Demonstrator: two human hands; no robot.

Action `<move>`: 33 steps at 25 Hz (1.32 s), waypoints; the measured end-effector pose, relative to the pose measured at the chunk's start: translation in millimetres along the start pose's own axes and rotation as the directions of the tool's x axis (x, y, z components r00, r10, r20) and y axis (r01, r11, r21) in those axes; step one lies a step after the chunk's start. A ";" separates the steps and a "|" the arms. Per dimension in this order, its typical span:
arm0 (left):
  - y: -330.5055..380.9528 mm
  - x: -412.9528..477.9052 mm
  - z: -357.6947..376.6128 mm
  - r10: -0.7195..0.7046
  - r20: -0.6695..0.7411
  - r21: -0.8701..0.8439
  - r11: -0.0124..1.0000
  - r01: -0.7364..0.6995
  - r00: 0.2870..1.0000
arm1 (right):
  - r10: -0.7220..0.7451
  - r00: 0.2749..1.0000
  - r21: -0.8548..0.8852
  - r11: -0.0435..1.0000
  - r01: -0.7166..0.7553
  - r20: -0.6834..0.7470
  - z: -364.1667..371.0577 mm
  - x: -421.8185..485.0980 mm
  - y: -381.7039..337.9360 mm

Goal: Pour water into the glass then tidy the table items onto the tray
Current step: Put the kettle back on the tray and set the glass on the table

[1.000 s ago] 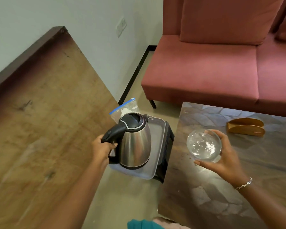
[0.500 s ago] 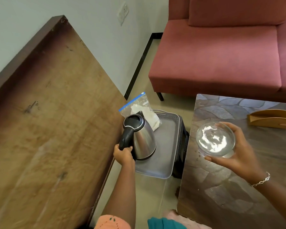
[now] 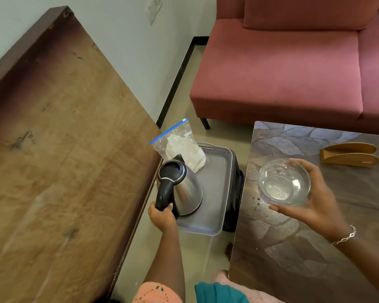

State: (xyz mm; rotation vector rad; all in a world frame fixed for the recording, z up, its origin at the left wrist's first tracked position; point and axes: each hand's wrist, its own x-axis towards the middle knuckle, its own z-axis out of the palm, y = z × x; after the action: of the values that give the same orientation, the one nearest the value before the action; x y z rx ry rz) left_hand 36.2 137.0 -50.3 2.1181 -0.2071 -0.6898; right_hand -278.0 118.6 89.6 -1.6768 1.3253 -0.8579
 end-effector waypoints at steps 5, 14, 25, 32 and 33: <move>-15.9 -6.5 -5.9 -0.142 0.005 -0.058 0.988 0.142 0.990 | -0.013 1.000 0.003 1.000 0.013 0.005 5.3 0.4 0.4; -15.9 -11.3 -2.5 -0.268 0.115 -0.100 0.955 0.279 0.957 | -0.012 1.000 0.012 1.000 0.012 -0.011 10.6 -10.8 8.0; 93.3 -175.5 30.2 -0.004 0.772 -0.099 0.987 0.126 0.635 | 0.004 0.991 0.074 0.997 0.006 -0.137 -20.0 -36.8 19.4; 92.7 -251.6 54.1 -0.186 0.971 0.144 0.956 0.256 0.149 | 0.016 0.987 0.127 0.992 0.004 -0.159 -65.1 -59.0 31.9; 89.9 -260.3 59.7 -0.186 0.971 0.141 0.954 0.264 0.151 | 0.029 0.985 0.132 0.991 -0.006 -0.169 -73.2 -63.0 36.0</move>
State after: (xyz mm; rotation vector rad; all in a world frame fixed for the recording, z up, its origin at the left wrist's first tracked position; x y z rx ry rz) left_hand -204.0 141.0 97.0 1.2663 -0.5563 -2.2116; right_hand -371.3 162.4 87.6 -1.5154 1.3643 -1.0746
